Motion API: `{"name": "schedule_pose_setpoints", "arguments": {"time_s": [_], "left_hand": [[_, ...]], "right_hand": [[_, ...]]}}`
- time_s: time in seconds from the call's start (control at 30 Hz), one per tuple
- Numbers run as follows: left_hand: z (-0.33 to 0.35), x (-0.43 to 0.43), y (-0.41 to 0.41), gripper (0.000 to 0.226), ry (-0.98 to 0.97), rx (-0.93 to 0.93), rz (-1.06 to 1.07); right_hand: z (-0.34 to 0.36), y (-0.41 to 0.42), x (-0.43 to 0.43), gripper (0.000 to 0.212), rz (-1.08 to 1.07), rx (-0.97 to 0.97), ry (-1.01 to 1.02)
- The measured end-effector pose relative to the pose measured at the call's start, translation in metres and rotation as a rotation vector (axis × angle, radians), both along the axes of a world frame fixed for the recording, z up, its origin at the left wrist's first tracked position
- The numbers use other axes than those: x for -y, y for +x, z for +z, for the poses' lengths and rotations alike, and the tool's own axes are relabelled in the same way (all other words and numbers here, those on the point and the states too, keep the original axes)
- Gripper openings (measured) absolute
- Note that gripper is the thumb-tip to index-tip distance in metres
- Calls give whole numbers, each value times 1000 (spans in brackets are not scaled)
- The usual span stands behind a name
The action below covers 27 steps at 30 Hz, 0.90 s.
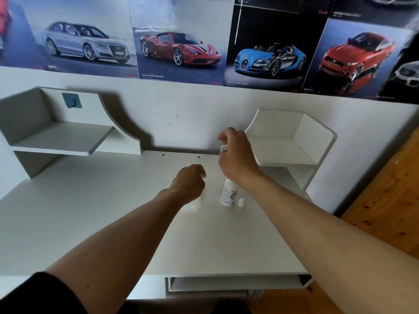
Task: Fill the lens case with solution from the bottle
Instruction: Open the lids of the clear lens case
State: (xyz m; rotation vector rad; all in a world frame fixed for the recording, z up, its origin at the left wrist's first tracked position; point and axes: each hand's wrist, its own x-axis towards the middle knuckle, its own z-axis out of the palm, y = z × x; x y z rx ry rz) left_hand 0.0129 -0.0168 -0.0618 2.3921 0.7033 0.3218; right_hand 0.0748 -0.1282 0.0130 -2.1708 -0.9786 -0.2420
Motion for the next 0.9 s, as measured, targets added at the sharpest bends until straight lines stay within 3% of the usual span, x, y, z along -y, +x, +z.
{"name": "schedule_pose_setpoints", "arguments": {"time_s": [0.17,0.33,0.6,0.73,0.9], "left_hand": [[3,-5,-6,44,62,-25,-16],[3,-9,-11,34,111,-83,-29],[-9,-16,-27,34,69,-307,-44],[-14,-23,-36,45,8,-331,-82],[-19,-21,-40,57,49,-315,-122]], "right_hand": [[-10,-19,-21,34,113,-87,-110],[-33,-27,-30,38,78,-202,-278],[-71,-33,-32,42,101,-289,-547],[-84,-36,-27,45,154,-253,-645],[-92,-39,-23,53,199,-43,-708]]}}
